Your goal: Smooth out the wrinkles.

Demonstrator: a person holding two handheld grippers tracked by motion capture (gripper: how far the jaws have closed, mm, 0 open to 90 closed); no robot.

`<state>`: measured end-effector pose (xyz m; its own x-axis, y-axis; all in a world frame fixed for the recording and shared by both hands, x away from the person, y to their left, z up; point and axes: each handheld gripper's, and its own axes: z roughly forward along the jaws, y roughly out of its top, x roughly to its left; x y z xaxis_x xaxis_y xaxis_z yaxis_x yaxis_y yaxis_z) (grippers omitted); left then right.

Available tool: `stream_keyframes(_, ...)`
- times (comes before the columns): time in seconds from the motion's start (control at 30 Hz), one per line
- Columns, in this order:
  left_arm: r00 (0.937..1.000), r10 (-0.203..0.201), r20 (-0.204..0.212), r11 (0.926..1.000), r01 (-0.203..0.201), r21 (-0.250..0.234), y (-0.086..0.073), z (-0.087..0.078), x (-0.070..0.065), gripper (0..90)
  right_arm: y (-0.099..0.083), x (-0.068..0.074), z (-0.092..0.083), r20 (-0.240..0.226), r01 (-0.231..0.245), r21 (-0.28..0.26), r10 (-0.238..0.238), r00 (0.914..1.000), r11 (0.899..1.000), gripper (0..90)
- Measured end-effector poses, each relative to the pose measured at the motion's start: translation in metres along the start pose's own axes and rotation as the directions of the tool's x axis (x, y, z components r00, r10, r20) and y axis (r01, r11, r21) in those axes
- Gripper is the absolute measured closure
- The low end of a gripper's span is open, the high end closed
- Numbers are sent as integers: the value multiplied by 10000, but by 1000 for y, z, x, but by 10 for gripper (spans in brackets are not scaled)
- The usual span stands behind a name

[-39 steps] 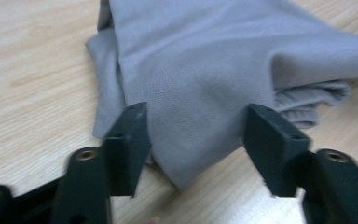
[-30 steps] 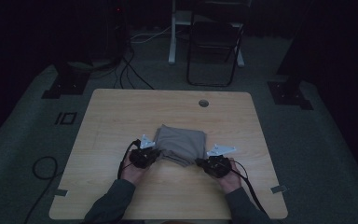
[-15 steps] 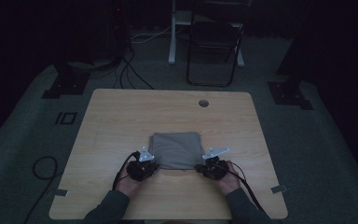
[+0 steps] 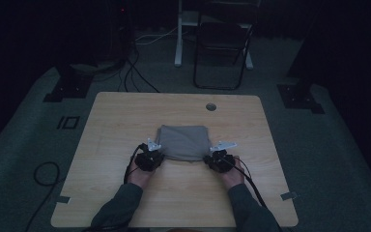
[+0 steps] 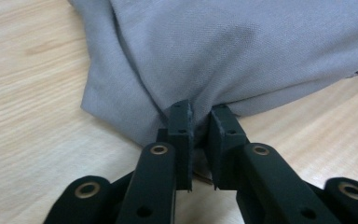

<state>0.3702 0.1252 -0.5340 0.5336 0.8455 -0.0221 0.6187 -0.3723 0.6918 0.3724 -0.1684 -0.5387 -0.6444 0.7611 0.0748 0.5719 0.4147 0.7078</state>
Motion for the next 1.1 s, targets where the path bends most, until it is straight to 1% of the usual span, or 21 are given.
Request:
stream_keyframes(0.03, 9999, -165, -41, 9999, 165, -12, 0, -1, 2, 786, 1, -2, 2, 101, -49, -50, 49, 9999, 10000, 796)
stream_keyframes(0.07, 9996, -266, -80, 9996, 266, -12, -1, -2, 2, 723, 3, -3, 3, 184, -143, -78, 145, 9997, 9999, 769)
stream_keyframes(0.13, 9991, -427, 8, 9991, 427, -6, -5, -5, 4, 653, 4, -6, 4, 342, -234, -83, 237, 9991, 9997, 676)
stream_keyframes(0.17, 9987, -493, 123, 9987, 494, -83, -8, -7, 5, 613, 3, -7, 3, 313, -308, -35, 309, 9990, 9995, 626)
stream_keyframes(0.2, 9986, -520, 125, 9986, 521, -93, -12, -9, 6, 595, 3, -9, 2, 242, -405, 46, 404, 9989, 9992, 583)
stream_keyframes(0.23, 9986, -519, 89, 9986, 520, -134, -15, -12, 9, 572, 2, -10, -1, 149, -402, 140, 400, 9991, 9991, 548)
stream_keyframes(0.27, 9983, -563, 124, 9981, 565, -248, -18, -14, 10, 552, 0, -11, -5, -37, -243, 96, 243, 9997, 9997, 519)
stream_keyframes(0.33, 9978, -667, 13, 9973, 667, -314, -22, -19, 15, 531, -3, -13, -13, -129, -211, -1, 210, 9997, 9998, 492)
stream_keyframes(0.4, 9977, -679, -38, 9970, 677, -365, -25, -21, 18, 514, -7, -16, -19, -101, -227, -95, 227, 9997, 9997, 471)
stream_keyframes(0.43, 9977, -679, -38, 9970, 677, -365, -25, -21, 18, 506, -7, -16, -19, -101, -227, -95, 227, 9997, 9997, 471)
stream_keyframes(0.47, 9977, -619, -267, 9972, 608, -428, -29, -22, 21, 506, -10, -18, -22, -57, -243, -143, 242, 9997, 9996, 461)
stream_keyframes(0.53, 9968, -541, -590, 9974, 511, -512, -34, -22, 23, 476, -17, -24, -28, 54, -395, -269, 396, 9992, 9989, 439)
stream_keyframes(0.6, 9953, -494, -834, 9969, 440, -653, -38, -23, 25, 456, -20, -27, -30, 227, -476, -284, 483, 9986, 9985, 427)
stream_keyframes(0.63, 9953, -494, -834, 9969, 440, -653, -38, -23, 25, 443, -20, -27, -30, 227, -476, -284, 483, 9986, 9985, 427)
stream_keyframes(0.67, 9925, -599, -1070, 9964, 531, -656, -40, -25, 27, 443, -21, -28, -30, 273, -553, -305, 562, 9980, 9980, 424)
stream_keyframes(0.7, 9912, -673, -1137, 9961, 603, -639, -40, -26, 29, 411, -23, -31, -31, 469, -643, -348, 659, 9967, 9973, 418)
stream_keyframes(0.77, 9882, -803, -1306, 9954, 726, -630, -41, -27, 33, 397, -24, -32, -31, 665, -626, -336, 648, 9957, 9975, 409)
stream_keyframes(0.83, 9844, -1026, -1432, 9935, 943, -638, -42, -27, 38, 384, -26, -33, -30, 813, -613, -258, 632, 9947, 9978, 406)
stream_keyframes(0.9, 9780, -1267, -1659, 9909, 1170, -671, -43, -28, 42, 373, -28, -34, -27, 957, -604, -148, 616, 9935, 9981, 402)
stream_keyframes(1.03, 9626, -1738, -2079, 9841, 1620, -724, -44, -29, 48, 345, -29, -35, -26, 989, -596, -287, 621, 9932, 9978, 400)
stream_keyframes(1.1, 9587, -1824, -2184, 9827, 1703, -730, -44, -29, 48, 341, -29, -34, -25, 1072, -487, -302, 517, 9929, 9984, 400)
